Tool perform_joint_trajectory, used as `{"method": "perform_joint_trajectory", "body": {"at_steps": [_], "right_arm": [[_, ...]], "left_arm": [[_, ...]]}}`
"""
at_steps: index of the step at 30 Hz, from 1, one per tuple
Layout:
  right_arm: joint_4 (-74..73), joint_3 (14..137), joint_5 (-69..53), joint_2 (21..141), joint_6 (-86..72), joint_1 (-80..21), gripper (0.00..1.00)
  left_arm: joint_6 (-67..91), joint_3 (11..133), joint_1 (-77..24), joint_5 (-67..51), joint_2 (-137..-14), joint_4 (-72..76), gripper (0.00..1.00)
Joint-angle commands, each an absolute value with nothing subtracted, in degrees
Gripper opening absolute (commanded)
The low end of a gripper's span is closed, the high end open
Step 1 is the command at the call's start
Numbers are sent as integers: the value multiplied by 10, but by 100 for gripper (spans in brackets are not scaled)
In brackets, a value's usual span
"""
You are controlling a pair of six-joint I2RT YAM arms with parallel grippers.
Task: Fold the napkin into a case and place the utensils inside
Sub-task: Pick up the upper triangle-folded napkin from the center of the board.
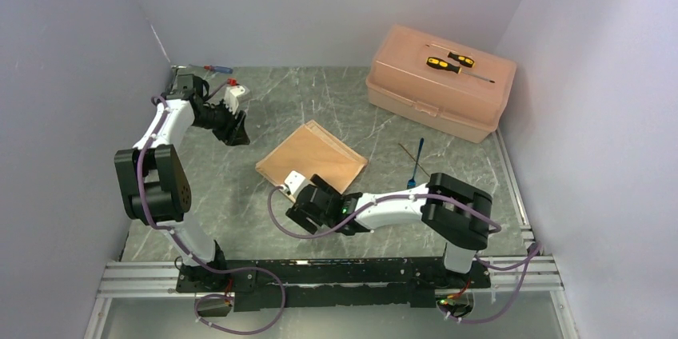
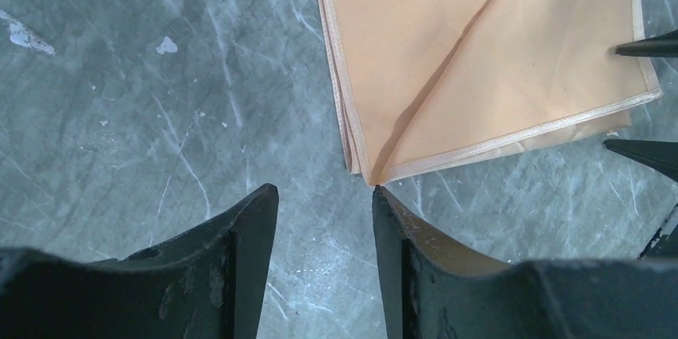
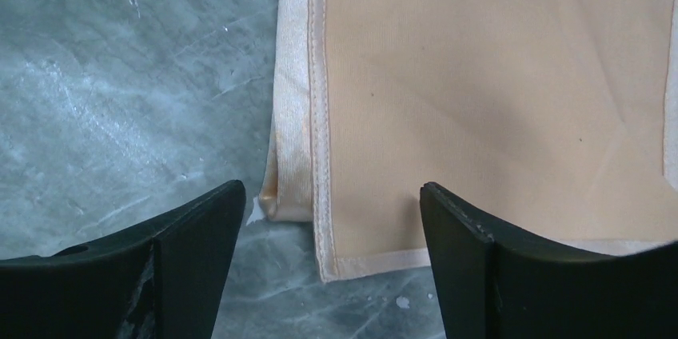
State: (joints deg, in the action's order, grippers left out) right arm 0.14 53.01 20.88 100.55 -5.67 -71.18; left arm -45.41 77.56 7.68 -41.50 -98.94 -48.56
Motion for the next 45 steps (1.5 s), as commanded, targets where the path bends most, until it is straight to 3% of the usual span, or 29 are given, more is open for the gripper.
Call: {"method": "perform_joint_trajectory", "body": {"at_steps": [1, 2, 4, 7, 12, 16, 21, 30, 40, 45], "right_arm": [[25, 549, 212, 1023, -47, -713, 78], [23, 550, 210, 1025, -47, -713, 71], [20, 546, 212, 1025, -49, -713, 57], [26, 528, 229, 1014, -55, -713, 50], [44, 495, 253, 984, -58, -713, 43], [55, 481, 252, 975, -58, -713, 24], [59, 471, 255, 966, -60, -713, 9], [55, 459, 200, 934, -52, -693, 2], [54, 457, 147, 911, -41, -654, 1], [58, 454, 115, 886, -45, -624, 0]], "left_arm": [[-471, 802, 79, -453, -993, -499, 53], [-478, 802, 79, -458, -993, -501, 54], [-507, 802, 79, -474, -996, -524, 65], [-590, 789, 79, -510, -993, -568, 85], [-719, 735, 60, -508, -963, -610, 83], [-785, 657, 45, -479, -912, -568, 82], [-837, 563, 11, -453, -841, -480, 82], [-925, 461, -62, -401, -781, -336, 82], [-993, 419, -102, -370, -804, -287, 80], [-1036, 419, -110, -352, -837, -296, 74]]}}
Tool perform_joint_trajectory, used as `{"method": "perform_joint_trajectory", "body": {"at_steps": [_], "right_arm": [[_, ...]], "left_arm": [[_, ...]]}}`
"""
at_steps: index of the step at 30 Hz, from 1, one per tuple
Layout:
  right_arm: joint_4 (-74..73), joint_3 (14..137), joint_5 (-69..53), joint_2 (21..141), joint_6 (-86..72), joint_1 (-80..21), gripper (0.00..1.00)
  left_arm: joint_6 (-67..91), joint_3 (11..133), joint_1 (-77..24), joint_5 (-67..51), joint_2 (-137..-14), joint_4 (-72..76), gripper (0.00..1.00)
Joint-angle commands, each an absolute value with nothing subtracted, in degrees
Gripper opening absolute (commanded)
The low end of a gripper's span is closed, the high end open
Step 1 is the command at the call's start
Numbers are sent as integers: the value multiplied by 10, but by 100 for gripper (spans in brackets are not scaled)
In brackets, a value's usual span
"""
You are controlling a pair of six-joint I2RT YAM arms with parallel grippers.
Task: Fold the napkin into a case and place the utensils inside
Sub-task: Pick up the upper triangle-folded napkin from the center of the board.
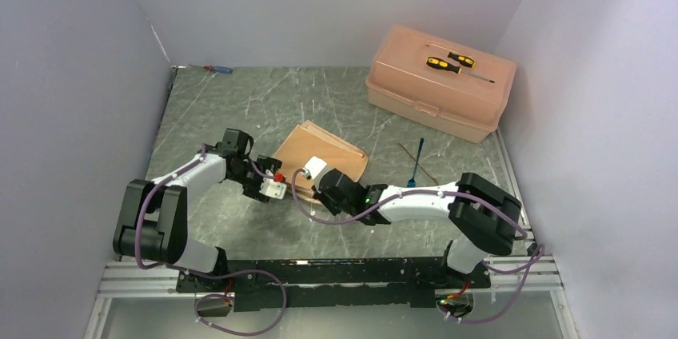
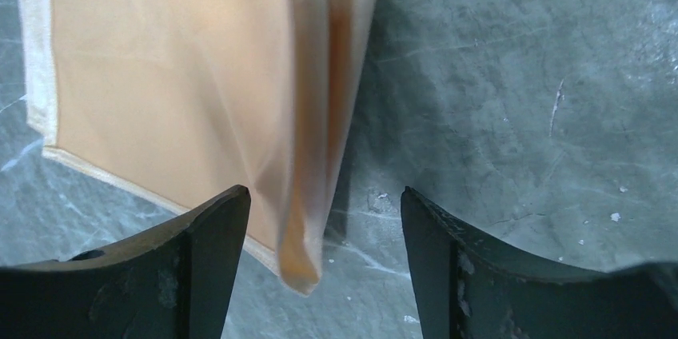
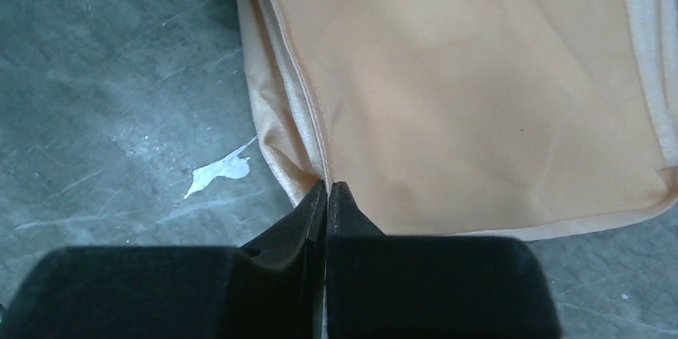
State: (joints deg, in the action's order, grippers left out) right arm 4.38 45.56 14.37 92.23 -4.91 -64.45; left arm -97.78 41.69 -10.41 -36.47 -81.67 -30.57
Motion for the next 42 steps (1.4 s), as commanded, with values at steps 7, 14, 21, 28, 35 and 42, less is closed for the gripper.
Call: {"method": "perform_joint_trajectory", "body": {"at_steps": [7, 14, 21, 28, 35, 42], "right_arm": [[55, 449, 91, 906, -47, -623, 2], [64, 441, 65, 886, -58, -592, 1], [64, 441, 50, 883, -48, -587, 36], [93, 432, 43, 887, -39, -601, 72], [115, 432, 56, 917, -20, -638, 78], [135, 422, 103, 941, -14, -650, 75]], "left_arm": [[-1033, 407, -112, -298, -884, -235, 52], [-1067, 347, -117, -299, -863, -170, 49], [-992, 380, -141, -299, -877, -193, 6], [-942, 426, -142, -301, -886, -256, 3], [-920, 430, -142, -296, -886, -265, 3], [-895, 447, -142, -301, -894, -270, 3]]}}
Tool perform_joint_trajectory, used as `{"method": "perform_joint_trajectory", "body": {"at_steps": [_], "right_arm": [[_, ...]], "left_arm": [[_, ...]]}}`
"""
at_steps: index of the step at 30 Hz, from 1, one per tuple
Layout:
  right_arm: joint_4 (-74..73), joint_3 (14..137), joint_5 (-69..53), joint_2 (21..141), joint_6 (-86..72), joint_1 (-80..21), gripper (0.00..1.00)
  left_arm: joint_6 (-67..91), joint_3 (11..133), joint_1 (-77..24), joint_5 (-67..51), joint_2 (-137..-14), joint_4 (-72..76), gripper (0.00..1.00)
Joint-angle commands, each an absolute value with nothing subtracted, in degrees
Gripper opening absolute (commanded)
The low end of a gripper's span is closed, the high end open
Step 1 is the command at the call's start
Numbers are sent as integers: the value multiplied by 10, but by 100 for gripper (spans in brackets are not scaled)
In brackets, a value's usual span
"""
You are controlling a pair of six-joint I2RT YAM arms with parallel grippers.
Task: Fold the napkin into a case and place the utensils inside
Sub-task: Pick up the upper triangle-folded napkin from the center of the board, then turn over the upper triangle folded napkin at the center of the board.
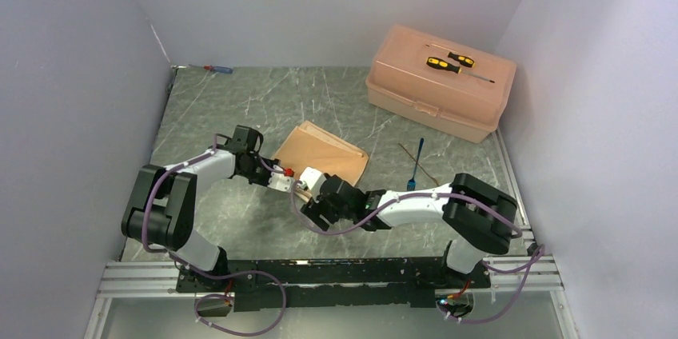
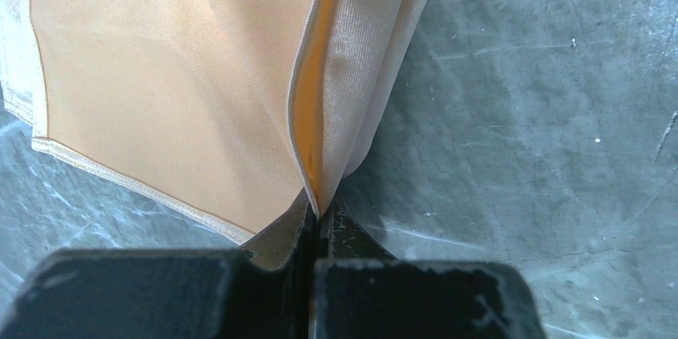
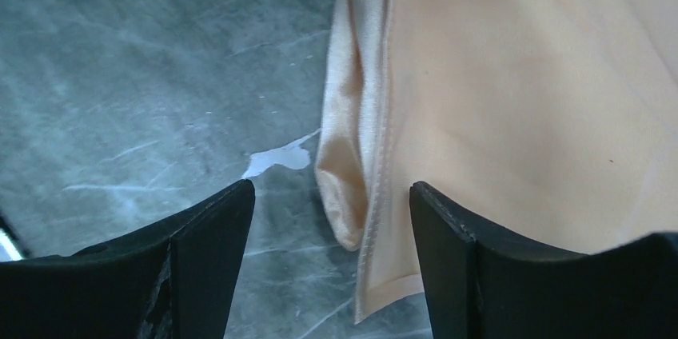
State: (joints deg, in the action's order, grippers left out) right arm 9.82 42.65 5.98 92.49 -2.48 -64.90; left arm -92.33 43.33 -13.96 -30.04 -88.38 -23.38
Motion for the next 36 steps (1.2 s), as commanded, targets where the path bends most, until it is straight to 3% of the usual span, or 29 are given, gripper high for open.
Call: {"method": "perform_joint_trajectory", "body": {"at_steps": [1, 5, 9, 13, 20, 28, 32, 36], "right_arm": [[135, 425, 117, 948, -12, -649, 73], [151, 422, 162, 962, -10, -651, 60], [159, 417, 201, 950, -13, -656, 24], [151, 418, 218, 904, -17, -659, 0], [60, 442, 207, 815, -24, -659, 0], [-115, 463, 117, 720, -103, -720, 0], [-221, 505, 67, 659, -159, -769, 0], [-234, 538, -21, 609, -196, -769, 0]], "left_arm": [[-895, 448, -142, -302, -894, -271, 3], [-891, 455, -142, -300, -895, -275, 3], [-880, 470, -142, -301, -892, -296, 3], [-855, 510, -142, -306, -876, -358, 3], [-817, 614, -142, -323, -815, -581, 3], [-791, 586, -180, -332, -670, -789, 3], [-748, 635, -205, -366, -614, -904, 3], [-683, 692, -211, -397, -619, -967, 3]]}}
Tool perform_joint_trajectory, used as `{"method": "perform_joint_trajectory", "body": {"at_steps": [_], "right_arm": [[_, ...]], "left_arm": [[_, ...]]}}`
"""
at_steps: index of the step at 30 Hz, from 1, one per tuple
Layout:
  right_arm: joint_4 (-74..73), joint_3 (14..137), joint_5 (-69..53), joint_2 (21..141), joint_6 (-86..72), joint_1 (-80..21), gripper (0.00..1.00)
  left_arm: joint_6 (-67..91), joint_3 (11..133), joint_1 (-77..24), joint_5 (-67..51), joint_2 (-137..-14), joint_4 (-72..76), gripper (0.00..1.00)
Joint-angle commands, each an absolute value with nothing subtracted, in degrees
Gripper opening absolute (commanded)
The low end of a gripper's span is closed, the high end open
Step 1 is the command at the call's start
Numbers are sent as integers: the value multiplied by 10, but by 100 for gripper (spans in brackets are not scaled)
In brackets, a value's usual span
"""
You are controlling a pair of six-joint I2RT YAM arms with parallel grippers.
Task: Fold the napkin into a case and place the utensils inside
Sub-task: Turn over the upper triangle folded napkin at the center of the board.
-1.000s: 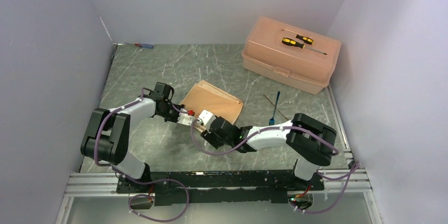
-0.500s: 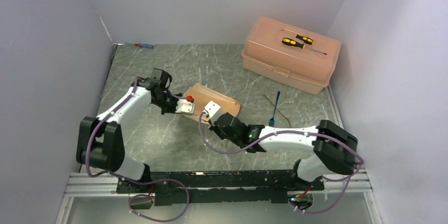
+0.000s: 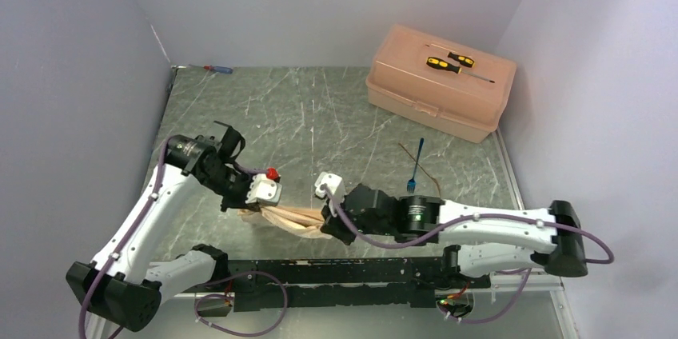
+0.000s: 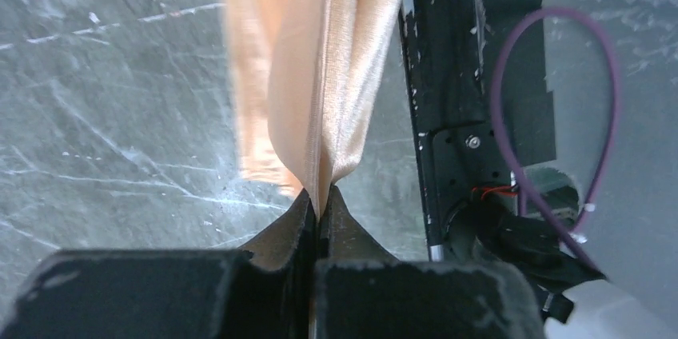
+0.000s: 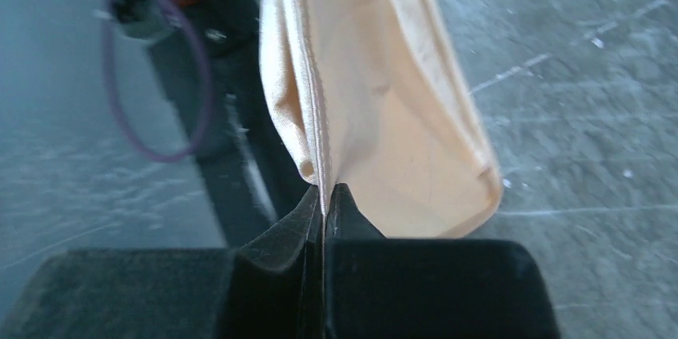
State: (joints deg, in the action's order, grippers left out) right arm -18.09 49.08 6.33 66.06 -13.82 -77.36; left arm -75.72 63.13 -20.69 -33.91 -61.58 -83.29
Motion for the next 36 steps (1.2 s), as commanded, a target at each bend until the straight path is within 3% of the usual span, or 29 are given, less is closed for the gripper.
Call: {"method": "perform_joint_trajectory", "body": {"at_steps": [1, 5, 10, 16, 20, 21, 27, 31, 36], "right_arm": [[-233, 544, -41, 607, -196, -754, 0], [-181, 525, -179, 638, -187, -629, 0], [-102, 492, -299, 770, -144, -467, 0], [-63, 563, -324, 960, -91, -356, 0], [-75, 629, -328, 1052, -60, -312, 0], [-80, 646, -322, 1066, -53, -304, 3], [-105, 735, -288, 1144, -51, -259, 50], [-119, 765, -214, 1152, -58, -255, 72], [-75, 717, -95, 1061, -113, -256, 75]], "left_arm": [[-662, 701, -212, -403, -624, -967, 3], [-650, 706, -212, -438, -688, -957, 3], [-649, 724, -170, -447, -898, -898, 3], [-594, 1028, -100, -462, -1246, -913, 3], [-520, 1202, -98, -454, -1388, -887, 3], [-496, 1232, -98, -454, -1412, -873, 3], [-417, 1297, -108, -444, -1481, -822, 6], [-351, 1262, -102, -425, -1457, -747, 25], [-291, 1281, -85, -421, -1412, -713, 66]]}}
